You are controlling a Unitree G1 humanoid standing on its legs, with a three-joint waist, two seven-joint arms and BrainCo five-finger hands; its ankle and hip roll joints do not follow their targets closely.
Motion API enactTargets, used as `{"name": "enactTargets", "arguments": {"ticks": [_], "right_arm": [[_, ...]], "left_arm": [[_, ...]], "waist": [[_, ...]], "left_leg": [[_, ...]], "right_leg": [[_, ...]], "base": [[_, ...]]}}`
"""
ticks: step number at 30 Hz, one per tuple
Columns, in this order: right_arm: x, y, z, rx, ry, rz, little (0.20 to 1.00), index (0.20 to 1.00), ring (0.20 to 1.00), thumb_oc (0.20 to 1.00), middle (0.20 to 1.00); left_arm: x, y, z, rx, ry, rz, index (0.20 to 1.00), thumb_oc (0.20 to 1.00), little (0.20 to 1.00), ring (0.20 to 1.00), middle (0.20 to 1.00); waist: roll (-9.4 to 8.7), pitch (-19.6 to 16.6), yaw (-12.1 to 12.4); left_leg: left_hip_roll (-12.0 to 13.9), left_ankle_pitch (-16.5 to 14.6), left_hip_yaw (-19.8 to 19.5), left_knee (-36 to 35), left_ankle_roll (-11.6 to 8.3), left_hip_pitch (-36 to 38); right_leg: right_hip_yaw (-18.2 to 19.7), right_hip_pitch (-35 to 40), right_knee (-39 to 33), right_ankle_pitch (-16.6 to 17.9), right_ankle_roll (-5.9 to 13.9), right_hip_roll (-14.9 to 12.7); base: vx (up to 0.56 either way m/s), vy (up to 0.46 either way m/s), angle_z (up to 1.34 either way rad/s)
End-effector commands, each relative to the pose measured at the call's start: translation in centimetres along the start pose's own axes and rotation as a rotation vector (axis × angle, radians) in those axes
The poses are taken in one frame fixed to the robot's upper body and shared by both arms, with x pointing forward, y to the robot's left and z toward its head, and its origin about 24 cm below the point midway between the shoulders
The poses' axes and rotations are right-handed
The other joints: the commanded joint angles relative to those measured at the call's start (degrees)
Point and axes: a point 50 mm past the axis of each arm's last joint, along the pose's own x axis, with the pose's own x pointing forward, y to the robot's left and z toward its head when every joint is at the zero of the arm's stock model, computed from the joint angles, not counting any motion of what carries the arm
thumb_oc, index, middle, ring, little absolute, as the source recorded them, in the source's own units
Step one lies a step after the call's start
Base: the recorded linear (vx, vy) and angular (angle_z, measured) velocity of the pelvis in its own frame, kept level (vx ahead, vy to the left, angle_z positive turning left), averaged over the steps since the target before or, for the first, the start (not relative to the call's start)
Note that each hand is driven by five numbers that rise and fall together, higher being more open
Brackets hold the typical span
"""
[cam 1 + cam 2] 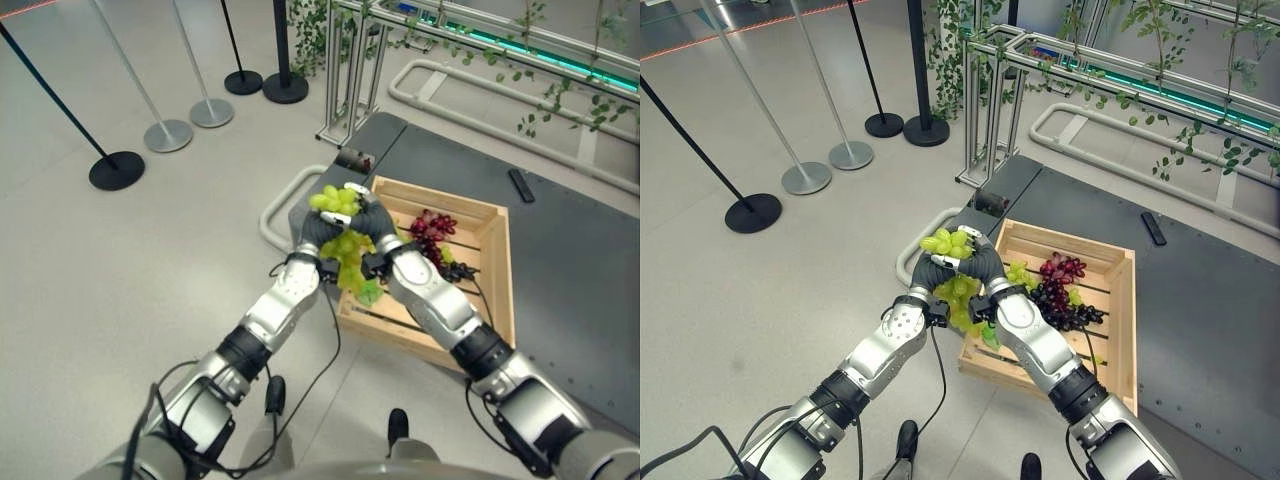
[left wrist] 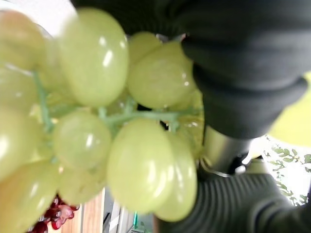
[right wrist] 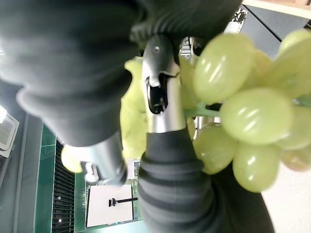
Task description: Pick up the fruits from the basket on one side to the basket on the other side
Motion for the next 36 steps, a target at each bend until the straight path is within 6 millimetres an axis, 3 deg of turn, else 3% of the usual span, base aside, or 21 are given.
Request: {"name": "enactTargets", "arguments": {"ticks": [1, 7, 8, 10, 13, 14, 16, 19, 20, 21, 22, 23, 24, 25, 29, 31, 34, 35, 36], "right_arm": [[-0.6, 2.2, 3.6, 0.084, -0.209, 0.080, 1.000, 1.000, 1.000, 1.000, 1.000], [-2.4, -0.1, 4.1, 0.013, -0.263, 0.029, 1.000, 1.000, 1.000, 1.000, 1.000], [-3.3, -1.5, 4.2, -0.003, -0.284, -0.016, 1.000, 1.000, 1.000, 1.000, 1.000], [-3.8, -2.2, 4.2, -0.005, -0.293, -0.050, 1.000, 1.000, 1.000, 1.000, 1.000], [-6.1, -4.5, 3.9, 0.049, -0.327, -0.157, 1.000, 1.000, 1.000, 1.000, 1.000], [-6.1, -4.5, 3.9, 0.049, -0.326, -0.156, 1.000, 1.000, 1.000, 1.000, 1.000], [-7.2, -5.4, 4.0, 0.041, -0.352, -0.193, 1.000, 1.000, 1.000, 1.000, 1.000], [-7.5, -5.6, 4.0, 0.044, -0.359, -0.209, 1.000, 1.000, 1.000, 1.000, 1.000], [-7.7, -5.9, 4.0, 0.056, -0.365, -0.219, 1.000, 1.000, 1.000, 1.000, 1.000], [-7.8, -6.2, 4.0, 0.047, -0.367, -0.234, 1.000, 1.000, 1.000, 1.000, 1.000], [-7.9, -6.4, 4.1, 0.036, -0.375, -0.249, 1.000, 1.000, 1.000, 1.000, 1.000], [-7.9, -6.4, 4.1, 0.035, -0.376, -0.248, 1.000, 1.000, 1.000, 1.000, 1.000], [-8.0, -6.7, 4.1, 0.026, -0.374, -0.264, 1.000, 1.000, 1.000, 1.000, 1.000], [-8.1, -6.9, 3.8, 0.006, -0.361, -0.277, 1.000, 1.000, 1.000, 1.000, 1.000], [-8.1, -6.8, 3.1, -0.015, -0.323, -0.265, 1.000, 1.000, 1.000, 1.000, 1.000], [-7.8, -7.0, 2.9, -0.031, -0.310, -0.272, 1.000, 1.000, 1.000, 1.000, 1.000], [-7.7, -7.3, 3.3, -0.059, -0.322, -0.283, 1.000, 1.000, 1.000, 1.000, 1.000], [-7.6, -7.3, 3.5, -0.056, -0.329, -0.279, 1.000, 1.000, 1.000, 1.000, 1.000], [-7.8, -7.5, 3.4, -0.075, -0.323, -0.295, 1.000, 1.000, 1.000, 1.000, 1.000]], "left_arm": [[1.2, 1.3, 2.7, -0.098, -0.119, 0.091, 0.200, 0.200, 0.200, 0.200, 0.200], [0.3, 3.3, 1.8, -0.132, -0.107, 0.133, 0.200, 0.200, 0.200, 0.200, 0.200], [-0.3, 4.6, 1.5, -0.171, -0.106, 0.159, 0.200, 0.200, 0.200, 0.200, 0.200], [-0.8, 5.4, 1.2, -0.217, -0.105, 0.188, 0.200, 0.200, 0.200, 0.200, 0.200], [-3.4, 8.5, 0.6, -0.321, -0.130, 0.265, 0.200, 0.200, 0.200, 0.200, 0.200], [-3.4, 8.5, 0.6, -0.321, -0.129, 0.265, 0.200, 0.200, 0.200, 0.200, 0.200], [-5.6, 10.7, 0.5, -0.339, -0.166, 0.331, 0.200, 0.200, 0.200, 0.200, 0.200], [-6.9, 11.6, 0.2, -0.359, -0.173, 0.369, 0.200, 0.200, 0.200, 0.200, 0.200], [-7.8, 12.3, -0.1, -0.368, -0.177, 0.399, 0.200, 0.200, 0.200, 0.200, 0.200], [-8.2, 12.6, -0.4, -0.379, -0.170, 0.418, 0.200, 0.200, 0.200, 0.200, 0.200], [-8.5, 12.7, -0.8, -0.379, -0.153, 0.420, 0.200, 0.200, 0.200, 0.200, 0.200], [-8.5, 12.7, -0.8, -0.380, -0.154, 0.420, 0.200, 0.200, 0.200, 0.200, 0.200], [-8.7, 12.6, -1.2, -0.374, -0.139, 0.420, 0.200, 0.200, 0.200, 0.200, 0.200], [-9.0, 12.5, -1.9, -0.380, -0.114, 0.415, 0.200, 0.200, 0.200, 0.200, 0.200], [-10.7, 13.1, -2.8, -0.361, -0.080, 0.443, 0.200, 0.200, 0.200, 0.200, 0.200], [-11.1, 13.2, -2.9, -0.357, -0.077, 0.452, 0.200, 0.200, 0.200, 0.200, 0.200], [-11.3, 13.3, -2.7, -0.360, -0.091, 0.444, 0.200, 0.200, 0.200, 0.200, 0.200], [-11.4, 13.2, -2.6, -0.367, -0.098, 0.438, 0.200, 0.200, 0.200, 0.200, 0.200], [-11.3, 13.2, -2.1, -0.348, -0.114, 0.419, 0.200, 0.200, 0.200, 0.200, 0.200]], "waist": [[-1.00, -3.68, -0.61], [0.12, -4.16, -1.20], [0.74, -4.10, -1.40], [1.10, -4.18, -1.40], [2.60, -3.87, -1.43], [2.62, -3.90, -1.47], [3.80, -3.42, -0.98], [4.44, -2.84, -0.58], [4.85, -1.83, 0.51], [4.88, -1.23, 0.51], [4.70, -0.84, -0.01], [4.76, -0.96, -0.03], [4.72, -1.00, -0.41], [4.49, -1.34, -0.36], [4.16, -1.55, 0.47], [4.01, -1.68, 0.61], [4.11, -2.72, 0.40], [4.22, -3.09, -0.01], [4.46, -3.93, 0.18]], "left_leg": [[-1.02, -10.16, 1.37, 3.15, 0.60, 2.56], [0.31, -9.65, 1.65, 3.08, -0.42, 2.89], [0.88, -9.33, 1.49, 3.25, -0.79, 2.79], [1.12, -9.12, 1.40, 3.17, -0.97, 2.90], [2.33, -8.34, 0.81, 3.35, -1.88, 3.10], [2.36, -8.34, 0.77, 3.33, -1.91, 3.15], [3.38, -7.44, -0.12, 3.50, -2.71, 3.29], [4.28, -6.57, -1.18, 4.11, -3.43, 2.77], [5.41, -4.34, -2.54, 4.15, -4.57, 1.57], [6.03, -3.53, -1.80, 4.73, -4.55, 0.39], [7.22, -3.33, 1.67, 5.76, -3.77, -0.26], [7.25, -3.13, 1.61, 5.74, -3.75, -0.53], [8.33, -2.51, 5.89, 6.70, -3.03, -1.46], [9.57, -3.61, 9.79, 8.45, -3.33, -1.14], [9.11, -7.72, 6.02, 10.09, -3.56, 2.20], [9.97, -9.53, 6.37, 12.10, -3.37, 3.68], [11.96, -11.06, 10.54, 15.97, -3.74, 6.85], [12.64, -12.59, 12.94, 18.21, -3.67, 8.54], [12.11, -16.52, 16.00, 17.07, -4.17, 11.08]], "right_leg": [[1.41, -1.51, 4.59, -6.64, -0.35, 0.36], [1.69, -0.28, 2.29, -6.52, -1.09, 1.35], [1.78, 0.10, 1.50, -6.57, -1.43, 1.93], [1.86, 0.59, 0.85, -6.64, -1.68, 2.31], [1.24, 2.21, -0.52, -7.43, -2.88, 3.95], [1.20, 2.29, -0.56, -7.42, -2.90, 3.98], [0.63, 3.73, -1.68, -8.11, -3.98, 5.47], [-0.12, 4.62, -2.57, -8.43, -4.84, 6.73], [-0.68, 4.83, -3.24, -8.79, -5.29, 7.69], [-1.78, 4.72, -3.13, -8.83, -5.67, 7.81], [-3.44, 4.34, -2.32, -9.41, -5.76, 7.54], [-3.47, 4.08, -2.31, -9.24, -5.77, 7.58], [-5.51, 3.73, -2.07, -9.66, -5.88, 7.27], [-7.98, 2.86, -1.94, -9.33, -5.83, 6.81], [-9.99, 3.76, -2.49, -8.17, -5.32, 5.94], [-12.62, 3.10, -1.24, -7.98, -5.15, 4.50], [-18.93, 2.30, 0.27, -7.68, -5.50, 2.52], [-21.61, 2.02, 1.12, -7.83, -5.79, 2.07], [-25.49, 2.06, 2.02, -8.28, -5.23, 1.01]], "base": [[0.00, -0.034, -0.01], [0.00, -0.078, -0.04], [-0.01, -0.052, -0.04], [0.00, -0.076, -0.05], [0.03, -0.119, -0.05], [0.04, -0.141, -0.03], [0.02, -0.145, 0.03], [-0.03, -0.124, 0.08], [-0.12, -0.133, 0.17], [-0.18, -0.156, 0.29], [-0.14, -0.068, 0.44], [-0.15, -0.056, 0.84], [-0.14, -0.087, 1.52], [-0.13, -0.089, 1.57], [-0.06, -0.005, 0.69], [-0.20, 0.075, 0.56], [-0.22, 0.086, 1.06], [-0.18, 0.147, 1.20], [-0.11, 0.128, 1.54]]}}
